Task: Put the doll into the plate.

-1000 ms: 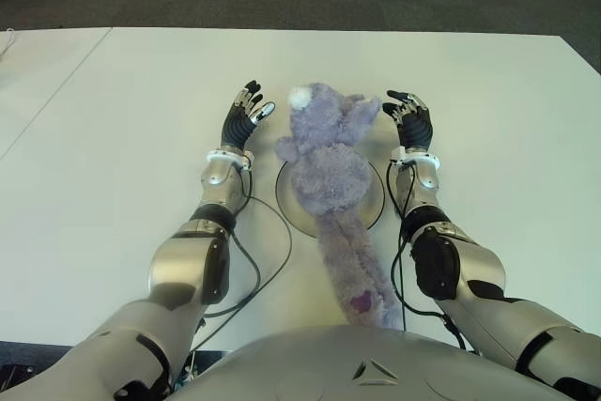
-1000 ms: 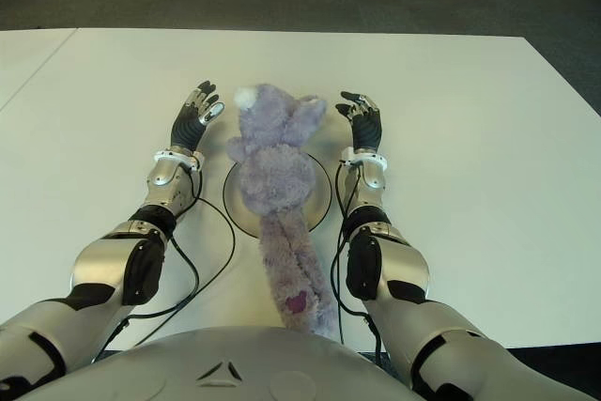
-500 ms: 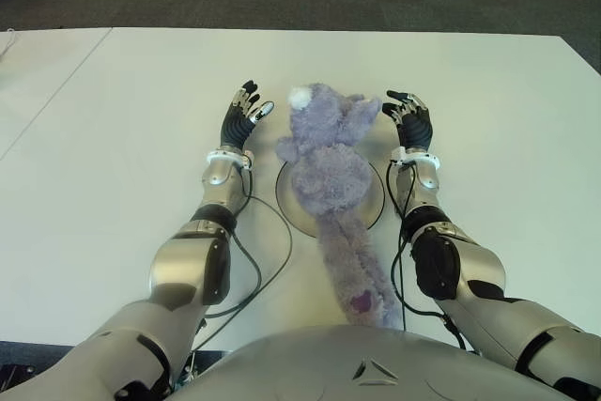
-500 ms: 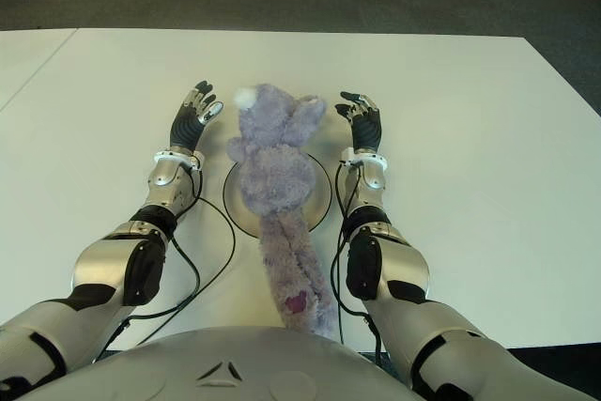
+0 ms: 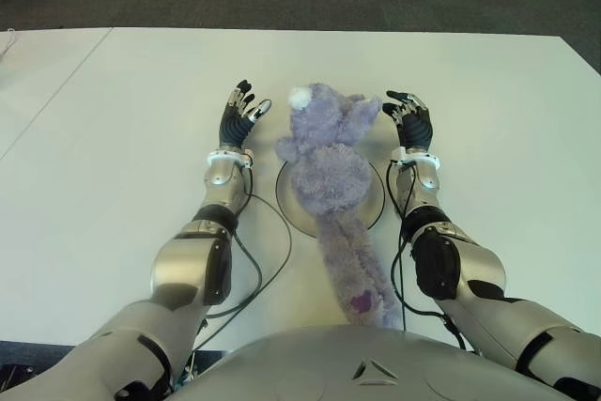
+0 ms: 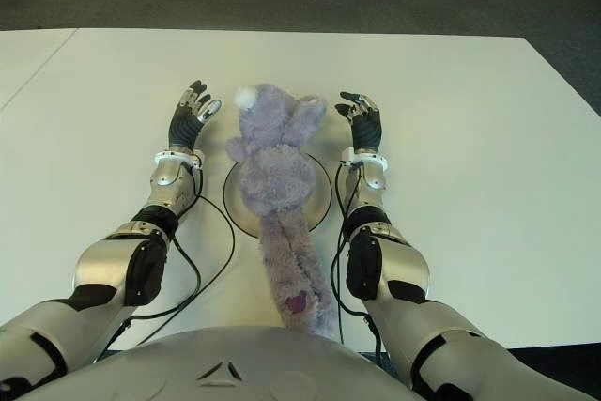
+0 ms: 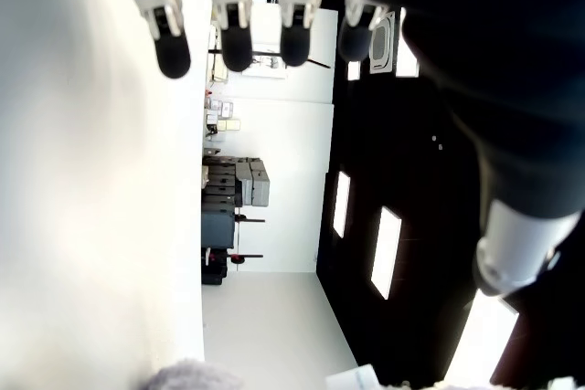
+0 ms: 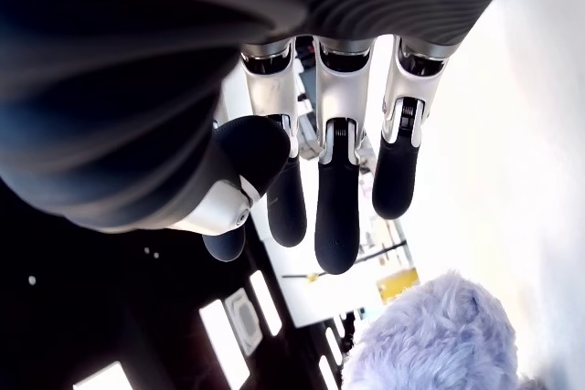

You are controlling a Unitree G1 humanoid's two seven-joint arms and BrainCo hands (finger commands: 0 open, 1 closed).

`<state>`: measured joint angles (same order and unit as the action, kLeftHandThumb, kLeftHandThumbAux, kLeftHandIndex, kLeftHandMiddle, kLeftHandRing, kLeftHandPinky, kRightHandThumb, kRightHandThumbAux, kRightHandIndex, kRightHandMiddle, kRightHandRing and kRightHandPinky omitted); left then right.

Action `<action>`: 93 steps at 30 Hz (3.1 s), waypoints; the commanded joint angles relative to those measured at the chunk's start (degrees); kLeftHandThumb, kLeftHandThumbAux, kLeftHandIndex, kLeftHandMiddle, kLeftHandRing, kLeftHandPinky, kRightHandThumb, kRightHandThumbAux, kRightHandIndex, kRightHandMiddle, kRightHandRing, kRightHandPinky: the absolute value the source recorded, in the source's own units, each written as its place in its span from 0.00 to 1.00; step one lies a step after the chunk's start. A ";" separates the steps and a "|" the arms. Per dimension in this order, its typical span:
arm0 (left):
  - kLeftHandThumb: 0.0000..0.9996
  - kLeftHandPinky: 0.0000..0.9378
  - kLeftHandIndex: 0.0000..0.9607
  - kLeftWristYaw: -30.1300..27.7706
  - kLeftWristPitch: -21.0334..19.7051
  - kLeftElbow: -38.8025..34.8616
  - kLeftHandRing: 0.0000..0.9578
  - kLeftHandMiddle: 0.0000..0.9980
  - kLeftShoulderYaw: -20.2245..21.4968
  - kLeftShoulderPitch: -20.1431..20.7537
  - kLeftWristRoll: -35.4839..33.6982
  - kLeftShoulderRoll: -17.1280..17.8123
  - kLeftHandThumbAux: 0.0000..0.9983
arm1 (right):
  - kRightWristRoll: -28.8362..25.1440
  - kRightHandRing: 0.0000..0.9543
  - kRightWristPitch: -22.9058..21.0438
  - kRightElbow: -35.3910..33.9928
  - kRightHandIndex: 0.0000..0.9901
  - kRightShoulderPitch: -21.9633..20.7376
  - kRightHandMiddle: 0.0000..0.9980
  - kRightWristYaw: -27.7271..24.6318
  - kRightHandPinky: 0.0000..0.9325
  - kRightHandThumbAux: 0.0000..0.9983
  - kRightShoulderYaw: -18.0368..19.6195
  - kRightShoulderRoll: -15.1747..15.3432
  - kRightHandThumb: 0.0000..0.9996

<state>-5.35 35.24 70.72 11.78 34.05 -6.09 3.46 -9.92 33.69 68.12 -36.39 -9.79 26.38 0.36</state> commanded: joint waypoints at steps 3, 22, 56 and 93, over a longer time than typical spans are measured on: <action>0.04 0.06 0.00 -2.17 -15.08 7.11 0.04 0.03 7.26 -9.72 -6.14 -4.35 0.64 | -1.73 0.47 -7.51 8.60 0.43 13.71 0.33 0.62 0.29 0.68 1.78 -2.07 0.94; 0.08 0.01 0.00 -1.36 -17.27 6.70 0.00 0.00 11.94 -8.85 -7.80 -5.52 0.68 | -1.71 0.47 -7.83 8.60 0.43 13.58 0.33 0.90 0.29 0.68 1.75 -2.01 0.94; 0.02 0.00 0.00 -0.84 -15.99 6.59 0.00 0.00 11.02 -9.27 -6.21 -5.53 0.71 | -3.48 0.07 -8.62 8.71 0.19 13.45 0.10 -2.63 0.05 0.79 3.40 -1.66 0.32; 0.00 0.00 0.00 -0.45 -16.19 6.40 0.00 0.00 10.56 -9.06 -5.97 -5.41 0.73 | -1.22 0.00 -8.48 8.76 0.00 13.39 0.00 0.08 0.00 0.71 1.42 -1.74 0.00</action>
<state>-6.69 27.36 70.05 21.84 36.23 -12.32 1.68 -11.02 33.23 68.12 -36.32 -12.53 27.29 0.67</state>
